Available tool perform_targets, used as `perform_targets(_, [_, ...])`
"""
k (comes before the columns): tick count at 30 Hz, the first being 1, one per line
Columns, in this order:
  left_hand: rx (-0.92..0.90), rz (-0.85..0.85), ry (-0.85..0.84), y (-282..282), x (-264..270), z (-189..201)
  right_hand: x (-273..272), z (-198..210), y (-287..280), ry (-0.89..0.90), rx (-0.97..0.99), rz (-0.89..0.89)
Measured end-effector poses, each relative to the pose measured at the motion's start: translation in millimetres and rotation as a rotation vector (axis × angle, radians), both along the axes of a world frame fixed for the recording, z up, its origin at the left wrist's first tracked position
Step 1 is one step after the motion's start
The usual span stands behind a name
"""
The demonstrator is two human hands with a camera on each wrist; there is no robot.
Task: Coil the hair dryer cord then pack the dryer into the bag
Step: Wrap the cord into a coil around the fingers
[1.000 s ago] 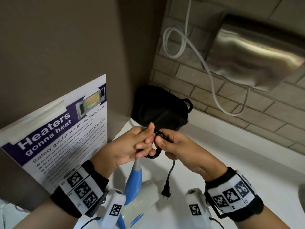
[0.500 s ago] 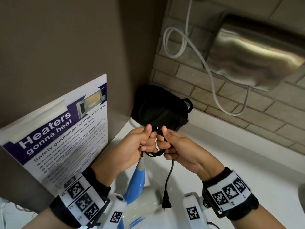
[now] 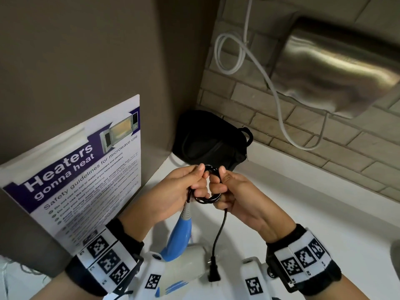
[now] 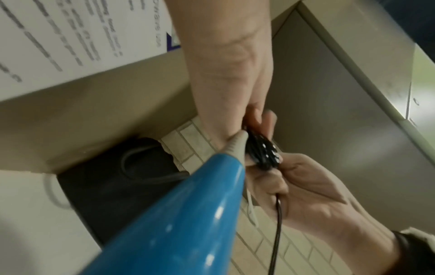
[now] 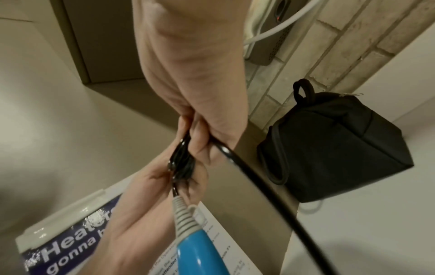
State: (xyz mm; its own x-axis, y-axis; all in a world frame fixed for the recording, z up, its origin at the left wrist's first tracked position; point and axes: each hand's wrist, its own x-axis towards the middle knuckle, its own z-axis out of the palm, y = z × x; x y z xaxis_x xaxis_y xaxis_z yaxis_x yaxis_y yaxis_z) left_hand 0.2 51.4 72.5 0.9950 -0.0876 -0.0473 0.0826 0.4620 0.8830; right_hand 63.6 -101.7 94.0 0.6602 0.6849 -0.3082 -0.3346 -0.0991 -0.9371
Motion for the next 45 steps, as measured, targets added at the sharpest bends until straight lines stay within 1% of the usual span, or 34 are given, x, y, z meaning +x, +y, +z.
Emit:
perform_targets(2, [0.089, -0.001, -0.017, 0, -2, -3, 2, -3, 0, 0.007, 0.000, -0.031])
perform_targets(3, [0.162, 0.023, -0.010, -2, -3, -6, 2, -4, 0, 0.002, -0.011, -0.024])
perform_targets(5, [0.365, 0.122, 0.001, -4, -4, -11, 2, -5, 1, -0.019, -0.039, 0.043])
perform_targets(6, [0.439, 0.167, 0.000, -4, -3, -13, 2, -4, 1, -0.055, -0.063, 0.093])
perform_targets(7, [0.468, 0.204, 0.012, -5, -2, -15, 2, -3, 2, -0.115, -0.094, 0.144])
perform_targets(9, [0.448, 0.252, 0.053, -5, 0, -17, 4, -3, 0, -0.290, -0.203, 0.213])
perform_targets(13, [0.338, 0.289, 0.092, -2, 0, -17, 11, -10, -7, -0.721, -0.559, 0.259])
perform_targets(14, [0.327, 0.288, 0.093, 0, -1, -16, 13, -14, -9, -0.774, -0.621, 0.287])
perform_targets(16, [0.312, 0.279, 0.093, 2, -2, -16, 20, -26, -14, -0.799, -0.701, 0.315])
perform_targets(18, [0.298, 0.276, 0.098, 2, -4, -14, 30, -41, -19, -0.832, -0.766, 0.285])
perform_targets(20, [0.287, 0.270, 0.097, 1, -5, -12, 42, -58, -25, -0.797, -0.799, 0.236])
perform_targets(23, [0.280, 0.263, 0.099, 2, -6, -11, 54, -81, -33, -0.636, -0.824, 0.124])
perform_targets(24, [0.276, 0.264, 0.101, 3, -6, -12, 57, -86, -34, -0.579, -0.810, 0.071])
perform_targets(25, [0.275, 0.264, 0.103, 4, -5, -12, 57, -88, -34, -0.503, -0.755, 0.008])
perform_targets(27, [0.287, 0.263, 0.109, 5, -3, -13, 57, -87, -32, -0.291, -0.521, -0.130])
perform_targets(30, [0.298, 0.280, 0.125, 4, 3, -15, 57, -75, -25, -0.002, -0.145, -0.300])
perform_targets(32, [0.292, 0.296, 0.142, 3, 6, -16, 56, -65, -18, 0.123, 0.037, -0.387])
perform_targets(34, [0.282, 0.309, 0.156, 2, 9, -18, 52, -55, -11, 0.161, 0.124, -0.418])
perform_targets(36, [0.280, 0.314, 0.170, 1, 10, -21, 45, -48, -4, 0.179, 0.162, -0.414])
perform_targets(41, [0.255, 0.327, 0.178, -2, 12, -25, 26, -42, 7, 0.252, 0.191, -0.387])
perform_targets(45, [0.267, 0.300, 0.197, -3, 11, -30, 13, -43, 13, 0.249, 0.170, -0.333])
